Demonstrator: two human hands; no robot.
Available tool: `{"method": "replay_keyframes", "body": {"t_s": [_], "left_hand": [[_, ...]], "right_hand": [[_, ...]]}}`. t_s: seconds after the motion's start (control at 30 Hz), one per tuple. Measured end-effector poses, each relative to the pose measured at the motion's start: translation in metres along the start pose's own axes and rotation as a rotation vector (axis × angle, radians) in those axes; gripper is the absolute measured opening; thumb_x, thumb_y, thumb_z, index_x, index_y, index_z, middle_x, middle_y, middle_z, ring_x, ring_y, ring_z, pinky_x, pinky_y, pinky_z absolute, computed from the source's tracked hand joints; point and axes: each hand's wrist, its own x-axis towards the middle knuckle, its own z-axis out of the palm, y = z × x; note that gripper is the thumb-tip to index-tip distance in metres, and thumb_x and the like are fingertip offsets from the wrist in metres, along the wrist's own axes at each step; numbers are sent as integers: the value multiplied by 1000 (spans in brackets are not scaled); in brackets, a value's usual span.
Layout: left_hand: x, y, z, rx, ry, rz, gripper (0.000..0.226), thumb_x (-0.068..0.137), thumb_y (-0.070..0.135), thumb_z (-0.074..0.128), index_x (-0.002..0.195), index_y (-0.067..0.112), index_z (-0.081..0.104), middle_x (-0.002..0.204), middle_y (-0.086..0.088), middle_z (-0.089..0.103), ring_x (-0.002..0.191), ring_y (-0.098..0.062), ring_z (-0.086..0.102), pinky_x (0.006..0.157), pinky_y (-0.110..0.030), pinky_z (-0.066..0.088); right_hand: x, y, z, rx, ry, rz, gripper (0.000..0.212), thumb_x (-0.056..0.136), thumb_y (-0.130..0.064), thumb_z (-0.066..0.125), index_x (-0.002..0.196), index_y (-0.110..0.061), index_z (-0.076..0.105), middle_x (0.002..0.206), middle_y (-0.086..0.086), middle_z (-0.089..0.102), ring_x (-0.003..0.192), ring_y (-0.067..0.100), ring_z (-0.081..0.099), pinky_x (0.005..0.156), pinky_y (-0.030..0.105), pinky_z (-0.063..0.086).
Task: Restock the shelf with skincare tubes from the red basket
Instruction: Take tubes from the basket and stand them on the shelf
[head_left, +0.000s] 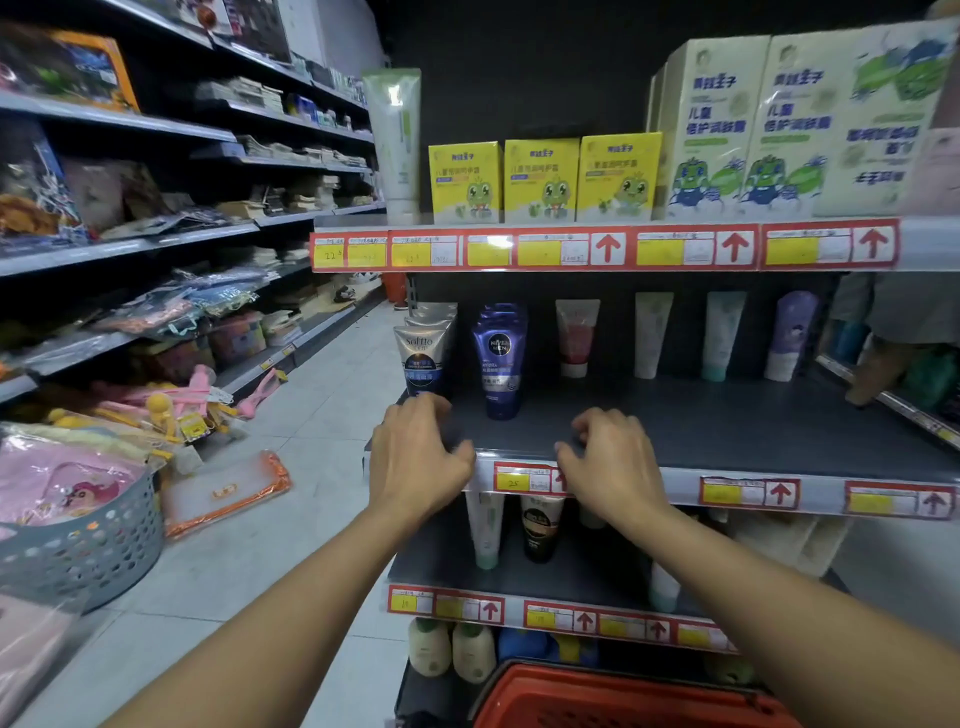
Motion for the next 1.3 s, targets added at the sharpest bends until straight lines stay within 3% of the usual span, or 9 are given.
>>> {"method": "replay_keyframes", "body": {"t_s": [0.1, 0.37, 0.5, 0.67, 0.83, 0.97, 1.1, 1.2, 1.3], "left_hand": [[-18, 12, 1, 1, 6, 41, 50, 79, 41, 76, 125, 26, 62, 119, 7, 67, 112, -17, 56, 85, -32, 45], [-58, 48, 7, -11, -73, 102, 44, 81, 41, 73, 121, 26, 61, 113, 10, 65, 106, -14, 54, 86, -32, 51], [-77, 68, 17, -25, -113, 116, 43, 81, 46, 73, 119, 31, 58, 107, 15, 60, 101, -9, 50, 82, -26, 45], [-102, 90, 30, -44, -163, 171, 36, 79, 47, 65, 109, 30, 55, 103, 12, 61, 103, -14, 55, 84, -33, 51], [-124, 105, 47, -75, -215, 197, 33, 78, 47, 66, 105, 35, 52, 98, 18, 56, 94, -7, 50, 76, -26, 42], [-144, 109, 66, -86, -275, 185, 43, 82, 45, 68, 121, 32, 58, 104, 17, 59, 102, -8, 56, 83, -30, 51], [-168, 101, 91, -89, -359, 155, 45, 82, 43, 66, 124, 30, 58, 110, 13, 64, 108, -12, 58, 85, -32, 51], [-185, 92, 111, -88, -411, 123, 40, 83, 40, 65, 121, 30, 57, 110, 11, 65, 107, -15, 60, 84, -35, 53], [-202, 83, 129, -91, -470, 76, 32, 80, 39, 64, 110, 32, 56, 101, 11, 63, 99, -18, 62, 73, -33, 49]], "right_hand": [[-14, 8, -12, -3, 1, 10, 35, 91, -38, 67, 119, -16, 68, 112, 4, 66, 107, 25, 55, 92, 39, 49], [-50, 35, -35, -9, -5, 10, 34, 92, -37, 65, 119, -18, 67, 114, 2, 66, 109, 22, 55, 95, 38, 49], [-69, 52, -43, -3, -1, 21, 34, 91, -38, 66, 119, -19, 67, 113, -1, 65, 110, 20, 55, 96, 35, 48], [-89, 76, -50, -29, -34, 49, 31, 90, -41, 67, 114, -21, 67, 111, -2, 64, 112, 21, 54, 96, 38, 47], [-112, 102, -51, -28, -59, 69, 33, 92, -42, 66, 118, -23, 66, 115, -2, 63, 111, 20, 53, 94, 37, 49], [-131, 121, -43, -43, -115, 93, 32, 92, -41, 64, 118, -23, 66, 111, -1, 62, 107, 19, 53, 90, 35, 50], [-155, 138, -29, -76, -187, 122, 30, 90, -39, 64, 115, -22, 67, 107, 0, 63, 106, 21, 54, 92, 37, 48], [-171, 151, -13, -117, -248, 142, 27, 90, -37, 63, 110, -19, 68, 106, 3, 64, 105, 23, 56, 91, 36, 46], [-188, 163, 8, -112, -319, 176, 28, 90, -37, 64, 111, -19, 68, 110, 4, 65, 108, 23, 57, 94, 35, 46]]}}
